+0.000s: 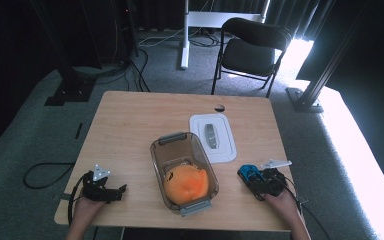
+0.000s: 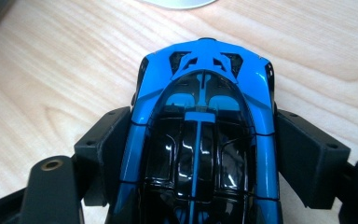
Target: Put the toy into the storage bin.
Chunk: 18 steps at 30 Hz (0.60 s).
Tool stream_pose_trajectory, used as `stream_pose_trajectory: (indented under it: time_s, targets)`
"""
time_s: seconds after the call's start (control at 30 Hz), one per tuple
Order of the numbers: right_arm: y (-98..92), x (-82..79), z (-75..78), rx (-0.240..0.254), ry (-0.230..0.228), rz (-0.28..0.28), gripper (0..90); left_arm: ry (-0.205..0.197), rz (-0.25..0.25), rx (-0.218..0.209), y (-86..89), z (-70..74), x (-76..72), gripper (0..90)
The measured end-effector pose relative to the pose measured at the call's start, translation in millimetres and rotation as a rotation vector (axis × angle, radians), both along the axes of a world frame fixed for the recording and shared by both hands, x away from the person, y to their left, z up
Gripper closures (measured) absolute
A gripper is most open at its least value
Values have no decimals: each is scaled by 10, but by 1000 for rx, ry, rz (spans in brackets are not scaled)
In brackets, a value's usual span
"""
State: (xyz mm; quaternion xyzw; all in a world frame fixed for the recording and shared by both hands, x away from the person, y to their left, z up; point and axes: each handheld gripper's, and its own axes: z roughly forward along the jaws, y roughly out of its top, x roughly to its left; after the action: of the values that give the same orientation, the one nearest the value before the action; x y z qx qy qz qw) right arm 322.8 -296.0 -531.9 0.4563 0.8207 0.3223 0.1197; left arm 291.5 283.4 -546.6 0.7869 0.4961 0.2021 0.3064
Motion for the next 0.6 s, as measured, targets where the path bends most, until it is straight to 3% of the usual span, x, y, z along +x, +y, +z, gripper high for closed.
stream_pose_trajectory:
  time_s: [0.17, 0.4, 0.5, 0.6]
  targets:
    - [-21, 8, -14, 4, 22, 5, 230, 0, 0, 0, 0, 0, 0, 1]
    - [-6, -53, -54, -34, -33, 24, 224, 0, -1, 1, 1, 0, -1, 1]
    - [23, -66, -59, -65, -42, 16, 217, 0, -1, 1, 1, 0, -1, 1]
    - [0, -68, -56, -60, -39, 15, 222, 0, -2, 1, 1, 0, -2, 1]
